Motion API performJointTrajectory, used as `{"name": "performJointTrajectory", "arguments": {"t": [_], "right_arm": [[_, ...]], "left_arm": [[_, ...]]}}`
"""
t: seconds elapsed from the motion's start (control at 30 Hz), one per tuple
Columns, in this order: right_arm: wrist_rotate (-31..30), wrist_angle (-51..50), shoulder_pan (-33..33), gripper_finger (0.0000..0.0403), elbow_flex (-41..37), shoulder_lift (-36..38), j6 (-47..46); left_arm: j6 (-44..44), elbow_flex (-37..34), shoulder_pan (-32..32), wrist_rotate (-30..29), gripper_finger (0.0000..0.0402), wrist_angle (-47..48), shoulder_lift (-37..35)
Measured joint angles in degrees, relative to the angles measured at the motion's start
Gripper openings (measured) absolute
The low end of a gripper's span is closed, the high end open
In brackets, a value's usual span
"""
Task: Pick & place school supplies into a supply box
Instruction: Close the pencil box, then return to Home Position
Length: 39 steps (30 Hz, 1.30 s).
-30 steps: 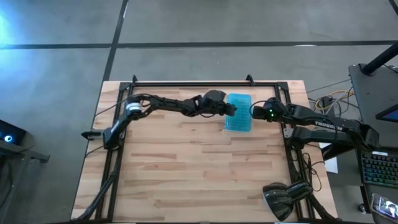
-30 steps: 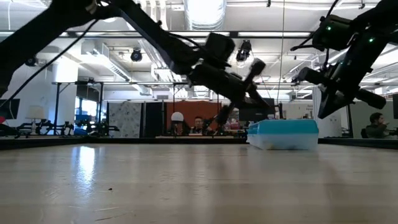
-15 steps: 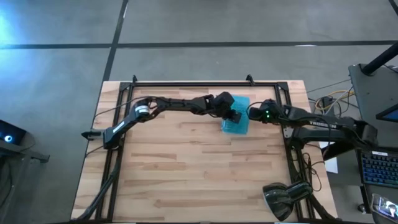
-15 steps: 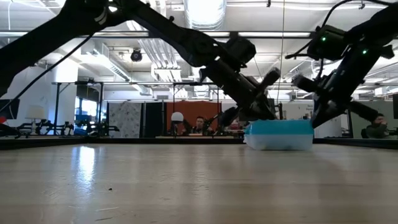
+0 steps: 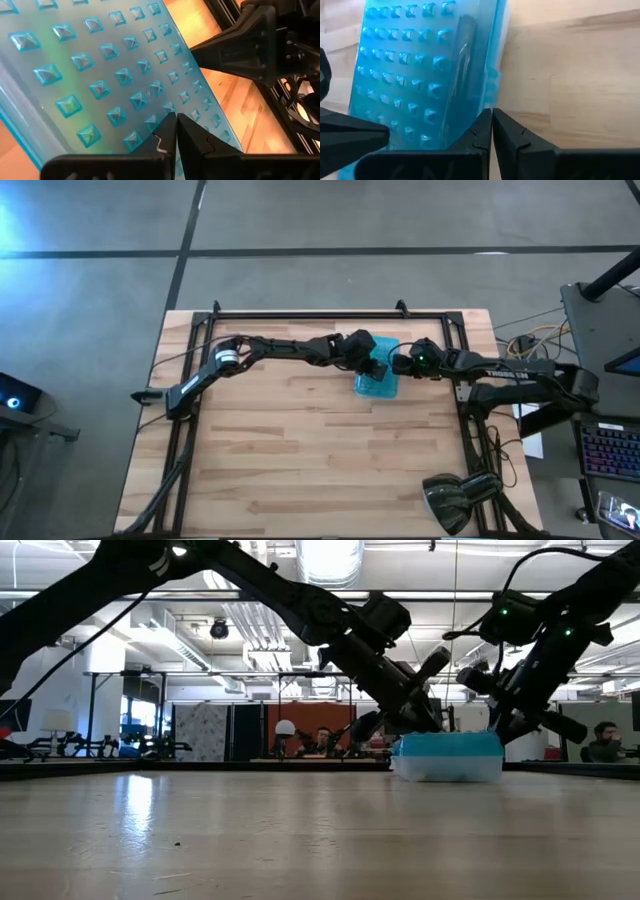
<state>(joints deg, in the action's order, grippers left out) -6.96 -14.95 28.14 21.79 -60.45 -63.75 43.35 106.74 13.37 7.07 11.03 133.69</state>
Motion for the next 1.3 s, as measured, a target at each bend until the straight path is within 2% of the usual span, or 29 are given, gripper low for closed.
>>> {"name": "performJointTrajectory", "arguments": {"t": [0.33,0.53,0.7,0.93,1.07,1.13,1.2,1.3], "right_arm": [[0.8,3.8,0.1,0.0009,0.2,-5.4,2.1],[0.2,4.4,0.1,0.0009,0.3,-5.5,3.1],[-3.8,-2.8,-0.1,0.0009,0.2,0.1,4.7],[-9.2,-11.0,-1.1,0.0009,0.2,11.4,6.8],[-11.4,-12.2,-2.4,0.0009,0.2,17.4,9.4],[-11.9,-10.9,-3.7,0.0009,0.1,20.1,14.5],[-9.8,-6.2,-5.6,0.0009,0.1,22.6,22.7],[-2.2,1.3,-8.3,0.0009,0.2,25.7,32.0]], "left_arm": [[-0.1,0.5,0.0,0.0,0.0,0.4,0.0],[-1.2,0.5,0.0,0.8,0.0,0.5,-0.1],[-5.2,-0.9,-0.4,-2.4,0.0,2.8,-3.3],[-11.0,-2.3,-1.5,-9.0,0.0,7.1,-12.1],[-11.5,-4.4,-2.6,-11.6,0.0,9.7,-15.4],[-11.5,-6.4,-3.3,-13.4,0.0,8.5,-17.9],[-11.5,-9.3,-3.8,-13.9,0.0,8.3,-21.4],[-10.2,-14.4,-4.4,-13.6,0.0,7.6,-26.2]]}}
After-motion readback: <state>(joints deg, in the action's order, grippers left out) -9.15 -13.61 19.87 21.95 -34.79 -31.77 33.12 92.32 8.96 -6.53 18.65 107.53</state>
